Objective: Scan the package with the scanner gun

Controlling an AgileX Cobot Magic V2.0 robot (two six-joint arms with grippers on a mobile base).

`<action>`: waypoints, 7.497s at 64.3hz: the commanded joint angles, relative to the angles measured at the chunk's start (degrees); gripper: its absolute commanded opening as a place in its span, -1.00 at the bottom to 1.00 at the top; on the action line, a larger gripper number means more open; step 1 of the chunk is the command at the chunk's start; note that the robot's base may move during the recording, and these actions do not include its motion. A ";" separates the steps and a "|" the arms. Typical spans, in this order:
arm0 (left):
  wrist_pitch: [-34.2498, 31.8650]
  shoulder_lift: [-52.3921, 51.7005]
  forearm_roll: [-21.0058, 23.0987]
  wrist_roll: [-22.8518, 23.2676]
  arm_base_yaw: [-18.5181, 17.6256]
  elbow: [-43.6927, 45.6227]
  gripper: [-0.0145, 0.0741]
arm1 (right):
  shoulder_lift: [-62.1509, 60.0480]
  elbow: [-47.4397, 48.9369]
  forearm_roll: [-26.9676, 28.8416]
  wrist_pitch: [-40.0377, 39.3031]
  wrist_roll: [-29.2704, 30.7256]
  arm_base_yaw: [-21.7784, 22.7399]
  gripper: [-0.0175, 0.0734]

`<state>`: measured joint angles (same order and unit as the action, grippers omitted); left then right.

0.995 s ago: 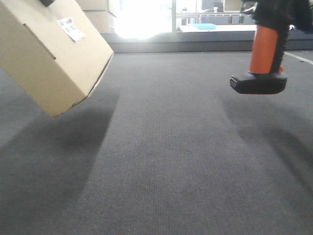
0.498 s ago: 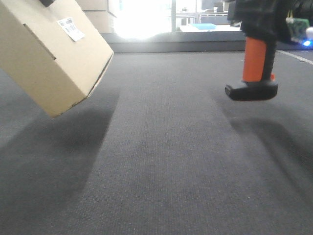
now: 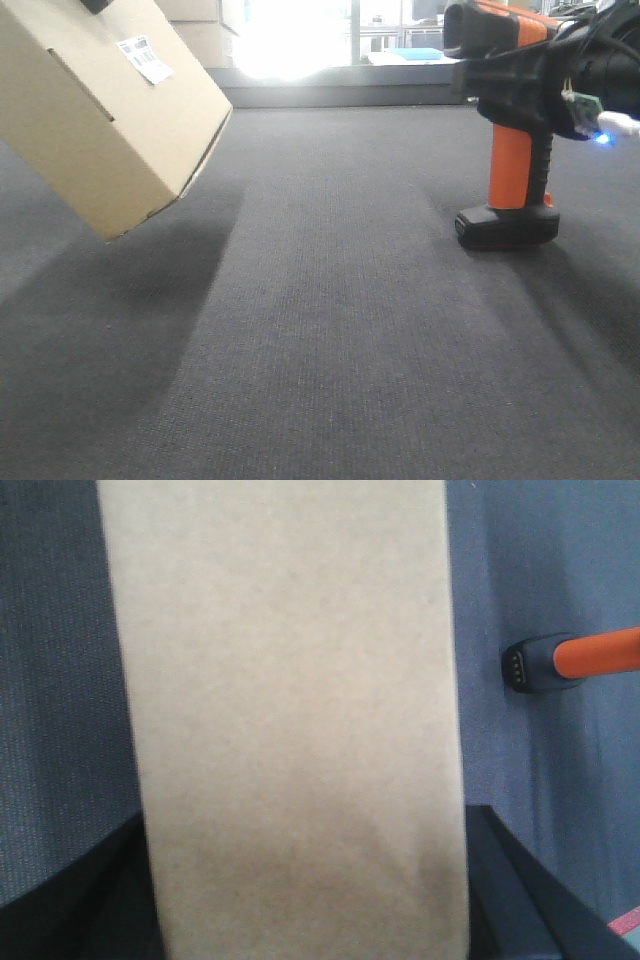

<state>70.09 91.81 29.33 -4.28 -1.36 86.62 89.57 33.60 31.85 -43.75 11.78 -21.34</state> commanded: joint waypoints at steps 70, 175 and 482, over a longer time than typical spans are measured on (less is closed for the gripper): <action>-0.13 -0.82 1.20 -0.05 0.09 0.38 -0.92 | -3.66 -0.08 -0.67 4.97 0.68 0.16 0.50; -0.13 -0.82 1.34 -0.05 0.09 0.38 -0.92 | -22.64 -4.08 1.99 35.01 6.78 2.27 0.19; -57.29 -84.65 -33.77 6.20 0.21 -70.90 -0.92 | -82.80 -15.79 -15.36 60.46 2.65 22.94 -0.97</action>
<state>12.33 10.78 -4.16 1.80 -2.59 17.67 6.99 17.82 16.39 17.71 14.40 1.42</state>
